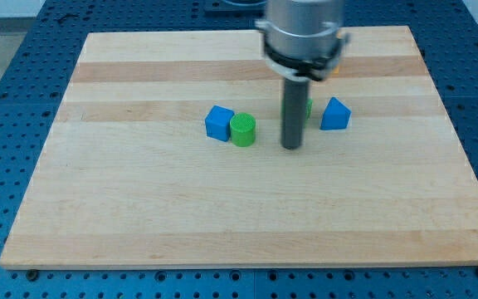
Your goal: Slide the blue triangle towards the blue cube
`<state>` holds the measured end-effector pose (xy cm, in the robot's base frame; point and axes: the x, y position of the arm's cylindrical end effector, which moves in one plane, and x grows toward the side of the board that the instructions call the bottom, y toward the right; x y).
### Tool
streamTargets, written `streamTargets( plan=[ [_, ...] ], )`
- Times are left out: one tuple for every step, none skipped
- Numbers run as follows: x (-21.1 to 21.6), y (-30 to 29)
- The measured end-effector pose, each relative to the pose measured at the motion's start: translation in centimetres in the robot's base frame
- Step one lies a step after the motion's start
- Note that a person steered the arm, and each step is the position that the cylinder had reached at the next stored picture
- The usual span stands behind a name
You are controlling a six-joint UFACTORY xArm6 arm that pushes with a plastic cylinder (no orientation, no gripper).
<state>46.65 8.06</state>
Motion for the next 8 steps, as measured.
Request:
streamTargets(
  plan=[
    [1.4,8.8],
    [-2.8,13.3],
    [-7.0,11.8],
    [-9.9,8.9],
    [-8.8,5.3],
    [-5.6,3.7],
    [-3.3,2.0],
    [-0.5,2.0]
  ],
)
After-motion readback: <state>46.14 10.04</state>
